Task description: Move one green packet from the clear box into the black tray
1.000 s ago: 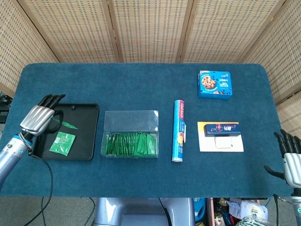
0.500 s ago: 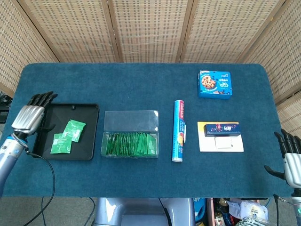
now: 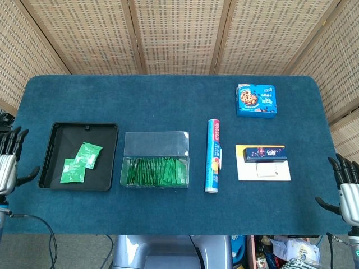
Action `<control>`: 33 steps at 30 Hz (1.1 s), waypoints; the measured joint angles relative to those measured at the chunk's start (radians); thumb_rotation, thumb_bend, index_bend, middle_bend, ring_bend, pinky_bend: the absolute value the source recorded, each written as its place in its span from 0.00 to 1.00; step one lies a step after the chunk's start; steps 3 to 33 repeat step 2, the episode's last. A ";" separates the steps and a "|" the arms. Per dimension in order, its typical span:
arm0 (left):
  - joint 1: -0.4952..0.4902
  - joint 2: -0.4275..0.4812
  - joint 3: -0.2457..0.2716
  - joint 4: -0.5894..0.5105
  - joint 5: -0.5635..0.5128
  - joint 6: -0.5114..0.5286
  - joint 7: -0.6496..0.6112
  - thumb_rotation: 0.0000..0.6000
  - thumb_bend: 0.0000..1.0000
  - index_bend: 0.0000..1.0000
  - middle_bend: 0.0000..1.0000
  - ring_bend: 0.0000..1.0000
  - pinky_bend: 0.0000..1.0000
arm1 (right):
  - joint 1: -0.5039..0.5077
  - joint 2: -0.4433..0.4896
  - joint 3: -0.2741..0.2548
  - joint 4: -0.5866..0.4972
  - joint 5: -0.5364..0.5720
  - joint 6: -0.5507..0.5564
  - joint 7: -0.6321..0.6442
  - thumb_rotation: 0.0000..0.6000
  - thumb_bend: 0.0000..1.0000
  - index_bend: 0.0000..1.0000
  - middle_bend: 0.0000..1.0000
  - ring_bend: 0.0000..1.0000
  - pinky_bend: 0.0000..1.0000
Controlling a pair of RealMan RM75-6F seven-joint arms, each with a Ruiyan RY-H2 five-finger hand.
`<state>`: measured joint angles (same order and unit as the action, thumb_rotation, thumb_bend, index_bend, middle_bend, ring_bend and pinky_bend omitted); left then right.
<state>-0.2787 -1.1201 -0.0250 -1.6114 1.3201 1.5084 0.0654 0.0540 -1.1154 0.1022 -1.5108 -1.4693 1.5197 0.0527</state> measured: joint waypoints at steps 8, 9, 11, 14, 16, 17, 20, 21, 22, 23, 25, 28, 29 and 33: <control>0.007 0.002 0.004 -0.001 0.020 0.001 -0.001 1.00 0.26 0.00 0.00 0.00 0.00 | -0.001 -0.001 0.000 0.001 -0.004 0.006 -0.001 1.00 0.00 0.00 0.00 0.00 0.00; 0.007 0.002 0.004 -0.001 0.020 0.001 -0.001 1.00 0.26 0.00 0.00 0.00 0.00 | -0.001 -0.001 0.000 0.001 -0.004 0.006 -0.001 1.00 0.00 0.00 0.00 0.00 0.00; 0.007 0.002 0.004 -0.001 0.020 0.001 -0.001 1.00 0.26 0.00 0.00 0.00 0.00 | -0.001 -0.001 0.000 0.001 -0.004 0.006 -0.001 1.00 0.00 0.00 0.00 0.00 0.00; 0.007 0.002 0.004 -0.001 0.020 0.001 -0.001 1.00 0.26 0.00 0.00 0.00 0.00 | -0.001 -0.001 0.000 0.001 -0.004 0.006 -0.001 1.00 0.00 0.00 0.00 0.00 0.00; 0.007 0.002 0.004 -0.001 0.020 0.001 -0.001 1.00 0.26 0.00 0.00 0.00 0.00 | -0.001 -0.001 0.000 0.001 -0.004 0.006 -0.001 1.00 0.00 0.00 0.00 0.00 0.00; 0.007 0.002 0.004 -0.001 0.020 0.001 -0.001 1.00 0.26 0.00 0.00 0.00 0.00 | -0.001 -0.001 0.000 0.001 -0.004 0.006 -0.001 1.00 0.00 0.00 0.00 0.00 0.00; 0.007 0.002 0.004 -0.001 0.020 0.001 -0.001 1.00 0.26 0.00 0.00 0.00 0.00 | -0.001 -0.001 0.000 0.001 -0.004 0.006 -0.001 1.00 0.00 0.00 0.00 0.00 0.00; 0.007 0.002 0.004 -0.001 0.020 0.001 -0.001 1.00 0.26 0.00 0.00 0.00 0.00 | -0.001 -0.001 0.000 0.001 -0.004 0.006 -0.001 1.00 0.00 0.00 0.00 0.00 0.00; 0.007 0.002 0.004 -0.001 0.020 0.001 -0.001 1.00 0.26 0.00 0.00 0.00 0.00 | -0.001 -0.001 0.000 0.001 -0.004 0.006 -0.001 1.00 0.00 0.00 0.00 0.00 0.00; 0.007 0.002 0.004 -0.001 0.020 0.001 -0.001 1.00 0.26 0.00 0.00 0.00 0.00 | -0.001 -0.001 0.000 0.001 -0.004 0.006 -0.001 1.00 0.00 0.00 0.00 0.00 0.00; 0.007 0.002 0.004 -0.001 0.020 0.001 -0.001 1.00 0.26 0.00 0.00 0.00 0.00 | -0.001 -0.001 0.000 0.001 -0.004 0.006 -0.001 1.00 0.00 0.00 0.00 0.00 0.00; 0.007 0.002 0.004 -0.001 0.020 0.001 -0.001 1.00 0.26 0.00 0.00 0.00 0.00 | -0.001 -0.001 0.000 0.001 -0.004 0.006 -0.001 1.00 0.00 0.00 0.00 0.00 0.00; 0.007 0.002 0.004 -0.001 0.020 0.001 -0.001 1.00 0.26 0.00 0.00 0.00 0.00 | -0.001 -0.001 0.000 0.001 -0.004 0.006 -0.001 1.00 0.00 0.00 0.00 0.00 0.00; 0.007 0.002 0.004 -0.001 0.020 0.001 -0.001 1.00 0.26 0.00 0.00 0.00 0.00 | -0.001 -0.001 0.000 0.001 -0.004 0.006 -0.001 1.00 0.00 0.00 0.00 0.00 0.00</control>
